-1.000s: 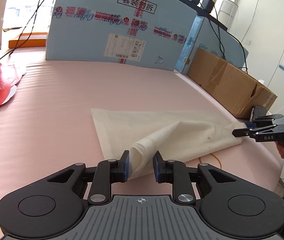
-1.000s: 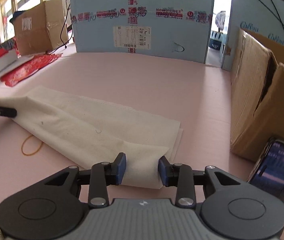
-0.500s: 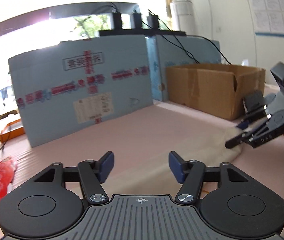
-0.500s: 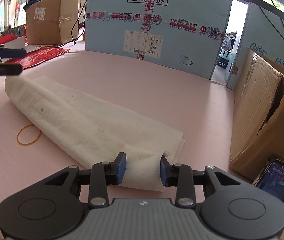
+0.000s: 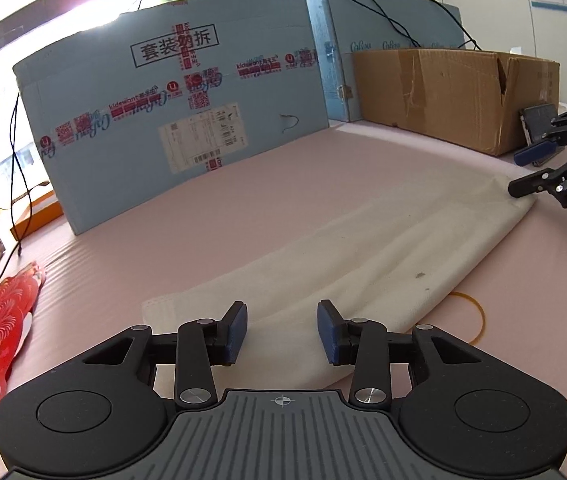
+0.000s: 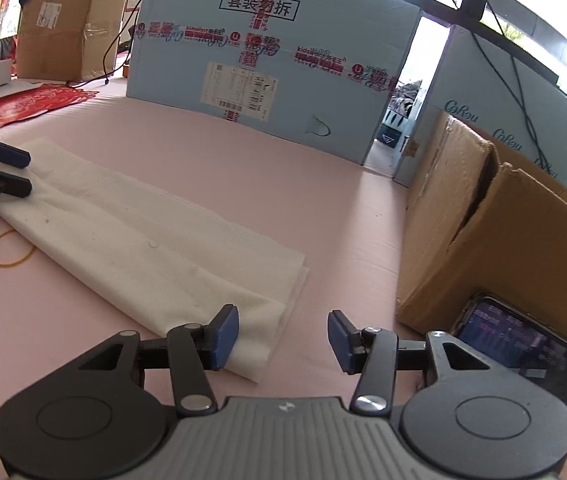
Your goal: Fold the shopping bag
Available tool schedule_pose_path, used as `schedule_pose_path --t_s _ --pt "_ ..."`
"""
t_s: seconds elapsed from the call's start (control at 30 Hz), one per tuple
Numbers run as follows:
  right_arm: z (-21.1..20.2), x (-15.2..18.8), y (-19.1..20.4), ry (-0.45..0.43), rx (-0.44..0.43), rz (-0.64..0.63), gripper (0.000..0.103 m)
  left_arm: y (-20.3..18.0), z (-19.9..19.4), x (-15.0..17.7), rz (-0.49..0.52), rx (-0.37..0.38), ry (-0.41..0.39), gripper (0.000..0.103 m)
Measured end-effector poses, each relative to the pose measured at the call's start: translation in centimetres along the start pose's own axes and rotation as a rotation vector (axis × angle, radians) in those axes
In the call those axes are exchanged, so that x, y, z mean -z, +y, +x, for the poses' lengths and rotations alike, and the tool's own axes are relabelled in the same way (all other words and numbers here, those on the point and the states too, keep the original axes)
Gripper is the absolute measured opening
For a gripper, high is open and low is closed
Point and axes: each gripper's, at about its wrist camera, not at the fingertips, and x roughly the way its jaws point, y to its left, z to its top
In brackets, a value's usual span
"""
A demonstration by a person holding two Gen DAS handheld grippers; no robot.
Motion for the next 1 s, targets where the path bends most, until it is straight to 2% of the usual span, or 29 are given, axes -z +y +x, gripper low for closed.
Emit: schedule_pose_path --t_s 0.07,0.17,0.3,0.43,0.57,0.73,0.8,0.83,0.9,1.0 --pt "-0.6 0.4 -0.1 0.015 0.055 -0.022 0.051 0.1 0.0 -0.1 -0.002 0.002 -0.001 0.038" --pt "-2.1 0.9 -0.3 -0.004 0.079 -0.042 0.052 0.4 -0.1 -0.1 -0.015 0.010 -0.003 0.038" --pt "-3.8 1.5 0.4 -0.036 0.063 -0.110 0.062 0.8 -0.1 -0.1 -0.038 0.022 -0.002 0.040" --pt "-3.5 2.0 3.5 -0.027 0.030 -0.322 0.064 1.2 -0.1 -0.1 -0.055 0.026 -0.002 0.044" --pt "-2.2 1.5 6.5 -0.097 0.070 -0.553 0.064 1.3 -0.1 -0.2 -0.065 0.028 -0.004 0.045" --pt "-0.8 0.3 9.7 -0.193 0.039 -0.769 0.053 2.0 0.0 -0.2 -0.103 0.051 0.000 0.047" --pt "-0.4 0.3 11.0 -0.227 0.021 -0.858 0.038 2.2 0.1 -0.2 -0.115 0.055 0.003 0.049" --pt "-0.3 0.3 11.6 -0.243 0.009 -0.909 0.035 2.3 0.1 -0.2 -0.119 0.056 0.005 0.049" --pt "0.0 0.2 12.3 -0.236 -0.031 -0.969 0.019 2.4 0.1 -0.3 -0.120 0.059 0.004 0.050" --pt "0.1 -0.3 12.2 -0.213 -0.081 -0.973 0.015 1.8 -0.5 -0.5 -0.061 0.059 -0.034 0.050"
